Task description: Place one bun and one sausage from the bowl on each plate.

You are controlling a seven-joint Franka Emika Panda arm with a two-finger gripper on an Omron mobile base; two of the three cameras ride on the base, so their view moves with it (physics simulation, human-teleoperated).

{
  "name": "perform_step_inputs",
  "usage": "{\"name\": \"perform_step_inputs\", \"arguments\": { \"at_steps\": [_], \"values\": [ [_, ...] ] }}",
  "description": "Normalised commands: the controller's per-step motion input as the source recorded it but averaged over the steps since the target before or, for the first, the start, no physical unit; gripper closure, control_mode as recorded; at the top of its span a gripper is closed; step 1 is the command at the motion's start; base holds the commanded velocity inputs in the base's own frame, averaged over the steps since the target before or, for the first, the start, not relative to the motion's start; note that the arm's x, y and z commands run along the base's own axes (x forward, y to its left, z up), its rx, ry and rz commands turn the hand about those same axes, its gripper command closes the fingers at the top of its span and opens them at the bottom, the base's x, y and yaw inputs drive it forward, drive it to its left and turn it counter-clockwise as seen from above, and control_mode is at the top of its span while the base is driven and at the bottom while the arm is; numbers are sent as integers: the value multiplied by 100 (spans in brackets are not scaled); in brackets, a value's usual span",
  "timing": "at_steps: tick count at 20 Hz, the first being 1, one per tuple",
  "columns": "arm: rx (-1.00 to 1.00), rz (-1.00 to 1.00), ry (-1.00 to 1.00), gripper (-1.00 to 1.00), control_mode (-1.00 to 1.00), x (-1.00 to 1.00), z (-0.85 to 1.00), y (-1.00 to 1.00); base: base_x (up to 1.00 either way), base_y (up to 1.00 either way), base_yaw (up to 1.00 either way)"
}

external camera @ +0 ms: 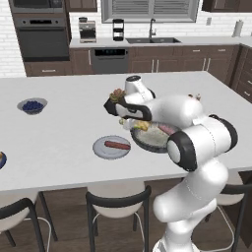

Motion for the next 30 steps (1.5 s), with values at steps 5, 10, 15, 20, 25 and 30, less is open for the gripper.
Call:
{"name": "perform_step_inputs", "arguments": {
  "at_steps": [5, 10, 15, 20, 25, 30],
  "values": [
    [4, 6, 14, 100, -100, -28, -26, 100, 0, 0, 0],
    [6, 0, 7, 100, -100, 5, -41, 97, 0, 0, 0],
    [-1, 1, 9, 100, -100, 38, -25, 23, 0, 0, 0],
    [-7, 0, 12, 100, -100, 46, -51, 0, 0, 0, 0],
    [-6, 0, 16, 100, -100, 2, -41, 18, 0, 0, 0],
    [-1, 0, 2, -100, -100, 5, -9, 2, 0, 0, 0]
  ]
}}
